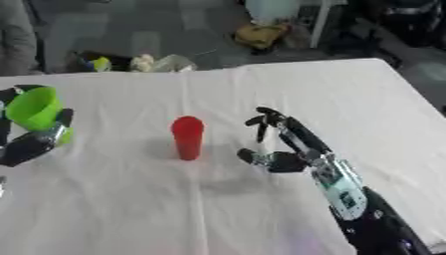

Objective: Pour the contents of one cup into another cup.

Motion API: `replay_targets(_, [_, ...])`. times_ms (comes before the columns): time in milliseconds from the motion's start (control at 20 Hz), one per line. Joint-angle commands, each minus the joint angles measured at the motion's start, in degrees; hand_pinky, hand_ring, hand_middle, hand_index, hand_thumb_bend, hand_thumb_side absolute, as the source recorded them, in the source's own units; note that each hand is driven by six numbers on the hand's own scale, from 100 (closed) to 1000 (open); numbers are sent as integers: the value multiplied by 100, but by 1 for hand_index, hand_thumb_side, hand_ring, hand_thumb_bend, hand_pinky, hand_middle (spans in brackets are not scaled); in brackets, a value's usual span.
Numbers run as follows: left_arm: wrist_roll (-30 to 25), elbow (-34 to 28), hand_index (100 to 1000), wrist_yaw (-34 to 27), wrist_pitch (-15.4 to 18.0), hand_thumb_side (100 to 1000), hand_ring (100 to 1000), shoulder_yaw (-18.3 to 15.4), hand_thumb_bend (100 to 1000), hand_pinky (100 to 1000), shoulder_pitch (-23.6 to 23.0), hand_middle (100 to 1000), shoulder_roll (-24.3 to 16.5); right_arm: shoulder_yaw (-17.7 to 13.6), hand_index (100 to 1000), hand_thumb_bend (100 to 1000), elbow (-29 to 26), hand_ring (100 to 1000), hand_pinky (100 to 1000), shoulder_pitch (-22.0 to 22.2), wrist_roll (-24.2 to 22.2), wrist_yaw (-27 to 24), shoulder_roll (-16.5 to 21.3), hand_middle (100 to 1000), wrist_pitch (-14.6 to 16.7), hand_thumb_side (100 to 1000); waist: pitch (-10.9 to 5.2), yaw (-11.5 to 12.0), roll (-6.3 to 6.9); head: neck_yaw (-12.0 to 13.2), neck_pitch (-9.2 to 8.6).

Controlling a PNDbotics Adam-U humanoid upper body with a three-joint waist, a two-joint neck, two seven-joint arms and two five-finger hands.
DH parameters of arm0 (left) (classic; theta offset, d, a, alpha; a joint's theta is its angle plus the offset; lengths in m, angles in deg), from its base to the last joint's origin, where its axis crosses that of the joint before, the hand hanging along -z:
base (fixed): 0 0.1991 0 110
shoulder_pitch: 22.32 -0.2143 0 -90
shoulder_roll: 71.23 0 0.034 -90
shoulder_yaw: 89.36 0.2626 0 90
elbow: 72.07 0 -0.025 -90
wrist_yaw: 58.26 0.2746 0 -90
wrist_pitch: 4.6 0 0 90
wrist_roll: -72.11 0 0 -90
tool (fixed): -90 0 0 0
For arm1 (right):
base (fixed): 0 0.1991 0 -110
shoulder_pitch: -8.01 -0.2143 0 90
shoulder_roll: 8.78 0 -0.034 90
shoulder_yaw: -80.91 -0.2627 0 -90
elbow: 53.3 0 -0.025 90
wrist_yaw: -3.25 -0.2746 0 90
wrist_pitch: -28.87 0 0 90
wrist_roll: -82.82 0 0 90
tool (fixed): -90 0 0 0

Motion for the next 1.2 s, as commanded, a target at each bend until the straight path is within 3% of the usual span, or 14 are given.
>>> replay_targets(50, [-57, -205, 709, -114, -16, 324, 351, 29, 218, 389, 68, 393, -71, -68, 809, 536, 164, 1000, 942, -171, 178, 59, 20, 461, 2, 755, -90, 41, 20, -53, 4])
replay_targets(500, [-136, -355, 714, -235, -33, 327, 358, 96, 215, 399, 54, 397, 12, -69, 805, 545, 665, 1000, 944, -477, 557, 283, -78, 465, 43, 751, -86, 188, 65, -105, -35])
replay_targets(1200, [-217, -488, 714, -319, -33, 325, 361, 179, 205, 402, 130, 398, 104, 62, 807, 551, 1180, 1000, 948, -942, 678, 788, -284, 463, 217, 751, -33, 391, 94, -231, -132])
